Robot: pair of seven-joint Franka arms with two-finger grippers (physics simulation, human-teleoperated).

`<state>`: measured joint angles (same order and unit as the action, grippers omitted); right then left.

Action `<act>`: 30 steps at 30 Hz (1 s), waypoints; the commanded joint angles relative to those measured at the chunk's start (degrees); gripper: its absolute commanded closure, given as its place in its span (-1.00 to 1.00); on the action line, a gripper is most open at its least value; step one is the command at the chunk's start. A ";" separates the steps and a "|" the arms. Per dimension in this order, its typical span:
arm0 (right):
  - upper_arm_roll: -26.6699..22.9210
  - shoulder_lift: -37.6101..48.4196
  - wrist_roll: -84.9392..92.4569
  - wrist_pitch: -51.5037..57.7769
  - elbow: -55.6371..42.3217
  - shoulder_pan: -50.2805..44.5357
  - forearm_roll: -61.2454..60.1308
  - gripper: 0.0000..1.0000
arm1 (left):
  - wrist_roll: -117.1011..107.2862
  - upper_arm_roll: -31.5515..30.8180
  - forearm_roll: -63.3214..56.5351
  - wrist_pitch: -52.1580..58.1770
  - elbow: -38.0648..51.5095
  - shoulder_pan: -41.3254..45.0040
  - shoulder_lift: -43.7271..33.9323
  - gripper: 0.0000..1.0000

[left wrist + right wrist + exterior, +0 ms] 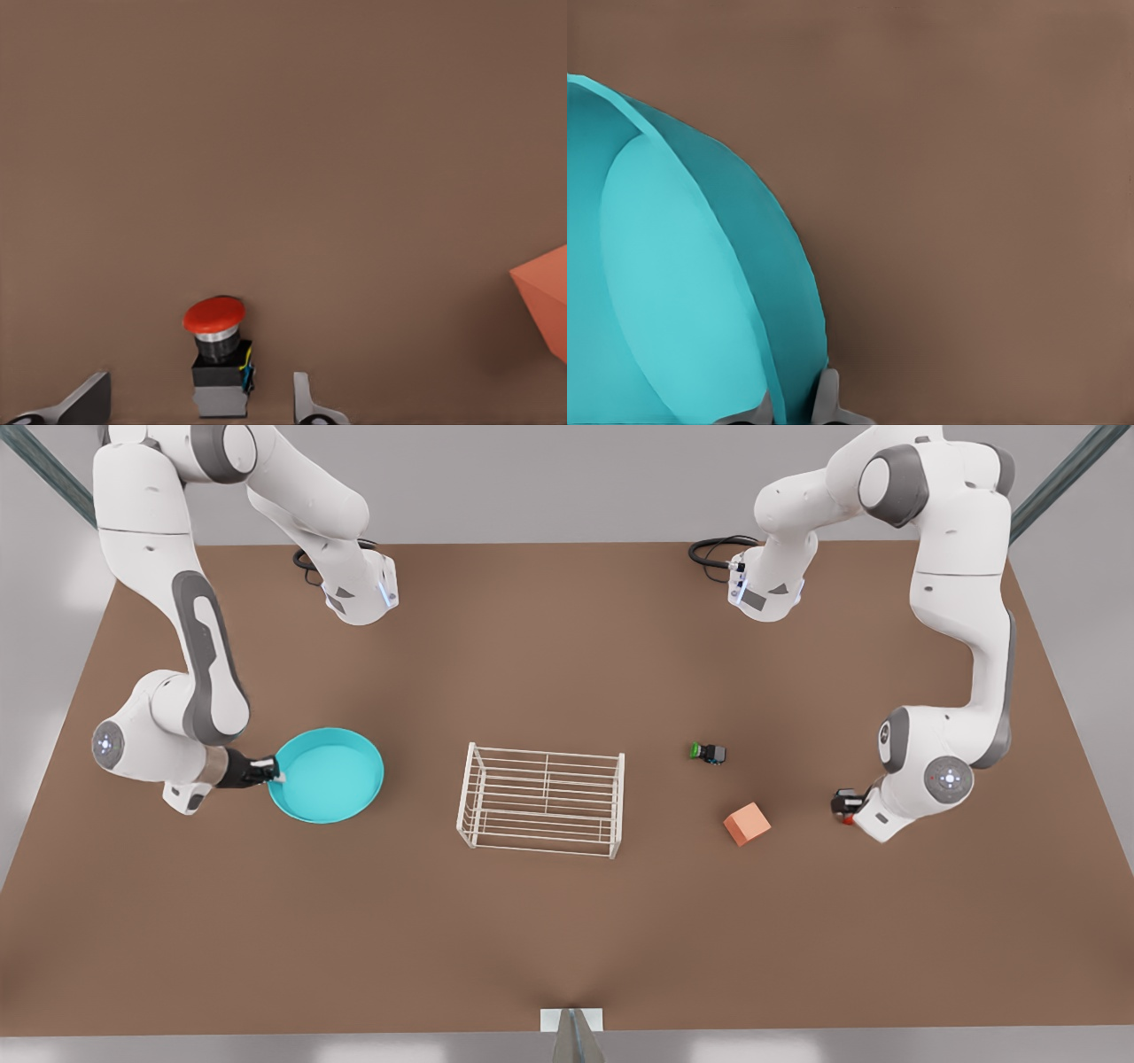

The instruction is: Place the plate on the shelf with right arm and place the red button switch in the plate with left arm

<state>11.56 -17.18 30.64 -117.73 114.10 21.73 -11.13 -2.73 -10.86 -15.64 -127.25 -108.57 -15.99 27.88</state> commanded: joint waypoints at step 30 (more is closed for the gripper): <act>9.36 -20.79 -81.97 8.04 -39.22 -33.42 3.66 0.59 | 1.24 0.84 -1.50 -8.02 -2.00 -1.59 4.72 -0.88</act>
<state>20.90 -37.03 -20.80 -104.72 75.43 -11.70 -8.99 -1.41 -10.00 -17.03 -135.00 -110.58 -17.64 32.66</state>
